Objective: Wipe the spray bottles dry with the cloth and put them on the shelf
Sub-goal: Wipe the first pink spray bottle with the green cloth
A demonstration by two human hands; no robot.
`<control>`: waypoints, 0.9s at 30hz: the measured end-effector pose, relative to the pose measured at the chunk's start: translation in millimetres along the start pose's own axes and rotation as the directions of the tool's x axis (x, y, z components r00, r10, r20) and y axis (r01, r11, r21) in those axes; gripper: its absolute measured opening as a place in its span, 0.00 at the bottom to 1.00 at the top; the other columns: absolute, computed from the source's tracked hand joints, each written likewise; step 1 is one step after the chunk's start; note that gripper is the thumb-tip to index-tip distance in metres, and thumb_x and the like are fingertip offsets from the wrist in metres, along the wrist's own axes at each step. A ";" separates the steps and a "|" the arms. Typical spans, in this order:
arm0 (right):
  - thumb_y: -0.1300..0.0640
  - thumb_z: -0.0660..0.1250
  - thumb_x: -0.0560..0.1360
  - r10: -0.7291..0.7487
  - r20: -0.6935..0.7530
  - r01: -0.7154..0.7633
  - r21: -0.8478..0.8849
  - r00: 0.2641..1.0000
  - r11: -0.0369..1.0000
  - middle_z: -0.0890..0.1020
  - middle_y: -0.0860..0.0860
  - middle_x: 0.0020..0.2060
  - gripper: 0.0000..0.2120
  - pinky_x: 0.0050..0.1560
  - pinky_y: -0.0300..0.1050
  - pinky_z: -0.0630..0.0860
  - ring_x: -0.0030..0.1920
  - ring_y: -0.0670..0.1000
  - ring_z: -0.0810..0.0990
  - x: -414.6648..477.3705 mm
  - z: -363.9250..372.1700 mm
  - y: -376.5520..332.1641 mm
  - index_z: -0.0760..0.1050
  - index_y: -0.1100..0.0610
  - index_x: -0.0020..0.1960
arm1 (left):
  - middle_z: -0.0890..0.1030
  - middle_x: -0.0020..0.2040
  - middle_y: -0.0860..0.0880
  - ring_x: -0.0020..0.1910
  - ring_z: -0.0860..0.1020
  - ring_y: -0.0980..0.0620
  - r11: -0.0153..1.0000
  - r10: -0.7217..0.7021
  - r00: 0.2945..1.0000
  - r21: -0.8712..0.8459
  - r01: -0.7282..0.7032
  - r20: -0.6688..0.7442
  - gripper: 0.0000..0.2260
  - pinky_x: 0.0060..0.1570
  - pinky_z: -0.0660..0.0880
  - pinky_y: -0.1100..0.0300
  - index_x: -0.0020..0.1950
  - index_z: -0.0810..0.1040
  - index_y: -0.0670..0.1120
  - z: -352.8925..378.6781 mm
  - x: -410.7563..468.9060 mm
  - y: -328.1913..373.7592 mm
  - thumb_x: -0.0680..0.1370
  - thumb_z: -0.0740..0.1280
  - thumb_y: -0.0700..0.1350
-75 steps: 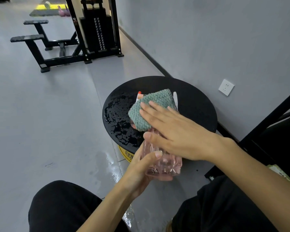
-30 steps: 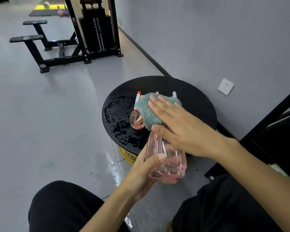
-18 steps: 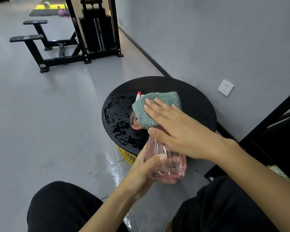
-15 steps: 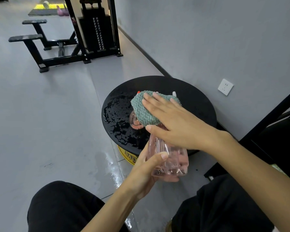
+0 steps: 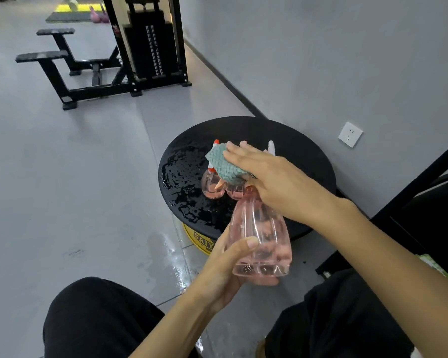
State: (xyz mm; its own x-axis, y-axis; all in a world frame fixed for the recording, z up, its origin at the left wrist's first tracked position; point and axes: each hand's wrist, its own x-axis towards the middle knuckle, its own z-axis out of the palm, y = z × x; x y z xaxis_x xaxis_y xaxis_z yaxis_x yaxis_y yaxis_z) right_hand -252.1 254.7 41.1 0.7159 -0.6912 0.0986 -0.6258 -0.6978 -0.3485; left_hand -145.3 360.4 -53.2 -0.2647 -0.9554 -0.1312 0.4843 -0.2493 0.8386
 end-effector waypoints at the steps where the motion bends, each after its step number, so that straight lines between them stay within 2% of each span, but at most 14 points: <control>1: 0.70 0.56 0.80 -0.014 0.016 0.014 -0.004 1.000 1.000 0.56 0.44 0.77 0.29 0.74 0.33 0.41 0.77 0.42 0.49 -4.0 0.2 -0.3 0.57 0.52 0.77 | 0.85 0.52 0.46 0.46 0.84 0.44 1.000 0.015 1.000 -0.010 -0.015 -0.004 0.34 0.37 0.81 0.51 0.59 0.78 0.58 -1.1 1.0 0.5 0.55 0.80 0.62; 2: 0.69 0.56 0.80 -0.023 0.030 0.023 -0.010 0.999 1.000 0.57 0.44 0.77 0.28 0.76 0.39 0.45 0.77 0.41 0.49 -8.5 0.2 -1.3 0.57 0.52 0.77 | 0.84 0.53 0.46 0.46 0.84 0.44 0.999 0.032 0.999 -0.012 -0.032 -0.011 0.33 0.37 0.81 0.51 0.59 0.78 0.59 -1.7 1.9 2.8 0.55 0.80 0.62; 3: 0.68 0.56 0.80 -0.026 0.041 0.026 -0.006 0.999 1.000 0.57 0.43 0.77 0.28 0.77 0.40 0.47 0.77 0.40 0.49 -13.1 -1.0 -2.3 0.57 0.52 0.77 | 0.84 0.54 0.46 0.47 0.84 0.43 0.999 0.044 0.999 -0.013 -0.044 -0.016 0.32 0.37 0.81 0.50 0.58 0.79 0.59 -2.7 3.1 4.4 0.55 0.80 0.62; 6: 0.67 0.57 0.81 -0.029 0.063 0.027 0.042 0.998 0.999 0.58 0.41 0.76 0.27 0.75 0.35 0.48 0.76 0.37 0.50 -24.7 -5.9 -6.9 0.59 0.50 0.76 | 0.83 0.55 0.44 0.49 0.84 0.42 0.998 0.043 0.998 -0.035 -0.045 -0.053 0.39 0.36 0.81 0.50 0.63 0.76 0.54 -6.5 6.0 9.0 0.55 0.81 0.60; 9: 0.65 0.57 0.81 -0.023 0.072 0.017 0.084 0.997 0.996 0.58 0.38 0.75 0.27 0.75 0.33 0.49 0.75 0.34 0.50 -35.9 -7.7 -12.7 0.59 0.47 0.76 | 0.84 0.53 0.42 0.46 0.84 0.42 0.998 0.041 0.996 -0.052 -0.045 -0.074 0.46 0.36 0.80 0.51 0.67 0.71 0.47 -10.8 8.4 13.7 0.53 0.82 0.59; 12: 0.65 0.57 0.81 -0.025 0.102 0.015 0.098 0.995 0.995 0.54 0.36 0.76 0.29 0.74 0.31 0.47 0.74 0.31 0.47 -49.6 -8.5 -19.4 0.56 0.45 0.77 | 0.85 0.47 0.45 0.42 0.85 0.45 0.996 0.061 0.994 -0.065 -0.067 -0.088 0.40 0.34 0.81 0.52 0.60 0.76 0.49 -11.9 8.0 19.4 0.51 0.82 0.59; 14: 0.55 0.56 0.82 -0.021 0.145 0.007 0.094 0.989 0.996 0.49 0.35 0.76 0.27 0.74 0.31 0.43 0.73 0.30 0.42 -57.0 -10.0 -23.6 0.52 0.44 0.78 | 0.85 0.46 0.47 0.41 0.85 0.46 0.996 0.063 0.993 -0.060 -0.069 -0.100 0.41 0.35 0.81 0.51 0.62 0.72 0.48 -12.3 8.0 21.2 0.52 0.82 0.56; 16: 0.42 0.52 0.81 0.000 0.178 -0.017 0.092 0.984 0.996 0.43 0.34 0.76 0.29 0.74 0.35 0.39 0.72 0.30 0.36 -59.0 -9.8 -26.6 0.46 0.44 0.78 | 0.85 0.49 0.46 0.43 0.85 0.45 0.997 0.067 0.993 -0.018 -0.069 -0.093 0.42 0.38 0.81 0.48 0.66 0.69 0.47 -12.5 8.9 21.0 0.57 0.81 0.54; 18: 0.37 0.45 0.78 0.030 0.154 -0.045 0.099 0.988 0.994 0.39 0.35 0.76 0.32 0.75 0.41 0.37 0.71 0.30 0.33 -54.8 -7.4 -27.6 0.42 0.45 0.78 | 0.84 0.50 0.46 0.44 0.85 0.44 0.997 0.076 0.996 -0.008 -0.076 -0.052 0.39 0.40 0.81 0.48 0.64 0.72 0.48 -10.3 9.1 20.3 0.58 0.81 0.56; 21: 0.40 0.42 0.80 0.064 0.042 -0.070 0.149 0.997 0.986 0.39 0.37 0.77 0.30 0.75 0.42 0.36 0.73 0.34 0.32 -46.8 -1.3 -27.9 0.43 0.48 0.79 | 0.84 0.51 0.45 0.46 0.84 0.44 0.994 0.102 0.995 -0.048 -0.101 0.022 0.29 0.42 0.81 0.48 0.61 0.78 0.53 -7.4 10.1 18.1 0.62 0.80 0.55; 22: 0.40 0.42 0.81 0.067 0.007 -0.067 0.156 0.998 0.985 0.40 0.38 0.77 0.29 0.75 0.43 0.36 0.73 0.35 0.32 -46.2 1.7 -28.9 0.43 0.48 0.79 | 0.84 0.52 0.46 0.47 0.84 0.44 0.993 0.104 0.994 -0.056 -0.102 0.028 0.28 0.42 0.81 0.49 0.61 0.78 0.53 -5.9 9.2 19.2 0.63 0.79 0.55; 25: 0.40 0.41 0.82 0.050 -0.055 -0.043 0.116 0.997 0.992 0.42 0.39 0.78 0.28 0.77 0.50 0.41 0.74 0.37 0.33 -54.4 12.0 -32.8 0.44 0.48 0.79 | 0.85 0.49 0.45 0.44 0.85 0.47 0.993 0.078 0.996 -0.083 -0.081 -0.039 0.37 0.38 0.81 0.53 0.60 0.76 0.45 -5.6 9.9 19.6 0.57 0.81 0.60; 27: 0.39 0.40 0.80 0.039 -0.049 -0.034 0.097 0.998 0.995 0.41 0.38 0.77 0.29 0.78 0.52 0.43 0.74 0.37 0.33 -63.8 18.7 -39.1 0.43 0.47 0.79 | 0.84 0.51 0.45 0.46 0.84 0.48 0.987 0.042 0.991 -0.150 -0.061 -0.130 0.36 0.38 0.81 0.54 0.58 0.79 0.46 -6.6 10.2 21.2 0.59 0.73 0.70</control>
State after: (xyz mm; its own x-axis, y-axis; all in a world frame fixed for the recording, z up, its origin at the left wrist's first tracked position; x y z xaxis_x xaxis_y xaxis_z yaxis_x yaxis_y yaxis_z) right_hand -267.5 329.6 31.0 0.6751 -0.7261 0.1304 -0.6169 -0.6526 -0.4400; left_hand -132.2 344.3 -40.2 -0.1333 -0.9774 -0.1638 0.6194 -0.2112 0.7561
